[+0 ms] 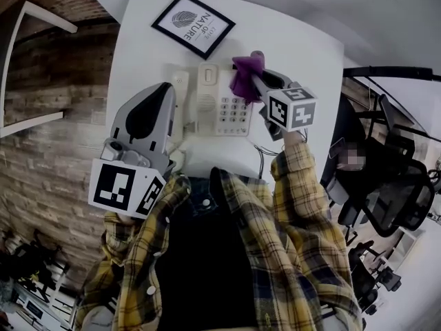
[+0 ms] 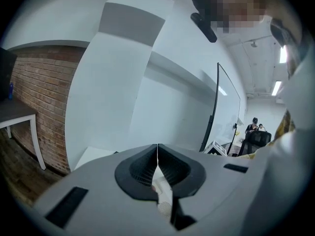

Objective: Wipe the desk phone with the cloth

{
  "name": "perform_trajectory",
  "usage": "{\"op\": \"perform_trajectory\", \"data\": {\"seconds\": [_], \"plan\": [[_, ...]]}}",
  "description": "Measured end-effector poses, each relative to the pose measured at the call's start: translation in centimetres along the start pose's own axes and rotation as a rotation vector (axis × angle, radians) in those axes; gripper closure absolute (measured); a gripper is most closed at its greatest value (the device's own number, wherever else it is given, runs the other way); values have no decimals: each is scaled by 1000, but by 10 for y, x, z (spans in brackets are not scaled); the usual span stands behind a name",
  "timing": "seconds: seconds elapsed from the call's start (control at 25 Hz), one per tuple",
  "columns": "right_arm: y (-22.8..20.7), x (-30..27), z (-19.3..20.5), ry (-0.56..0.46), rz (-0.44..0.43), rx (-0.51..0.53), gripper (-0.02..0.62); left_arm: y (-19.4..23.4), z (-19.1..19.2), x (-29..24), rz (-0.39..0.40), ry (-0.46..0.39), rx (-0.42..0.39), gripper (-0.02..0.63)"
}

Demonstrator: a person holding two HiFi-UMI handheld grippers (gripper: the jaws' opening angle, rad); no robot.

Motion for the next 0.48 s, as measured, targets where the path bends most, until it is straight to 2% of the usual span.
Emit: {"op": "perform_trajectory", "data": {"seconds": [0.48], "plan": [[20,14,28,72,-10,-1,534,-4,-2,4,25,-9,2,591]]}}
Point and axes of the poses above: the fingertips, and each gripper's own axes: x backward along the fingers, y to its left, z out of its underside, the point moved 5 cm from there along x, backward along the fingers, and after that the axes turned 10 degrees about -y, right-handed, at the moved point
